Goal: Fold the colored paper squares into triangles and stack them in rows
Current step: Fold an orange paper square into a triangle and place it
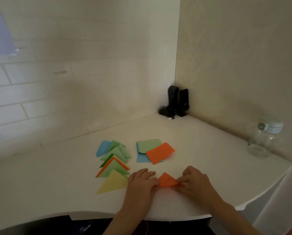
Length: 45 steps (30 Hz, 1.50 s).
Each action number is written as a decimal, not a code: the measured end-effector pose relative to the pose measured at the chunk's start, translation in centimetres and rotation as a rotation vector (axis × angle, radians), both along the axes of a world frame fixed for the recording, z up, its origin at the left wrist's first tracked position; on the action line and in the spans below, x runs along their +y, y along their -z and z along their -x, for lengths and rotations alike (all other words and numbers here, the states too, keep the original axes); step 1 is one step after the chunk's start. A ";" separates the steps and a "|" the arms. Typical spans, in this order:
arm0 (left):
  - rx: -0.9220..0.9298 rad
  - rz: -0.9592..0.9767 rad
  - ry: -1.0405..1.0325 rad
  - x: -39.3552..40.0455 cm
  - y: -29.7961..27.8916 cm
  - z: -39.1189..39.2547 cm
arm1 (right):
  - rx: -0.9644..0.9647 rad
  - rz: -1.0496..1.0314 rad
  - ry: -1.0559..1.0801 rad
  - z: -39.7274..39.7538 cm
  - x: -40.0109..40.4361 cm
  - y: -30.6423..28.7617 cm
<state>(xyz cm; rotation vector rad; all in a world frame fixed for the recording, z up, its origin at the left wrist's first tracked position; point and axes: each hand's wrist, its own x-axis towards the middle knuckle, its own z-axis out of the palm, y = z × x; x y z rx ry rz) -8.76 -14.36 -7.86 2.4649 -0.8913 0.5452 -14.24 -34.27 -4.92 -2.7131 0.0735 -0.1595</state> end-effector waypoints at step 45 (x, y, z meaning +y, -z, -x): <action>0.211 0.093 -0.038 0.0 -0.2 -1.8 | -0.102 -0.247 0.086 0.5 -0.4 1.9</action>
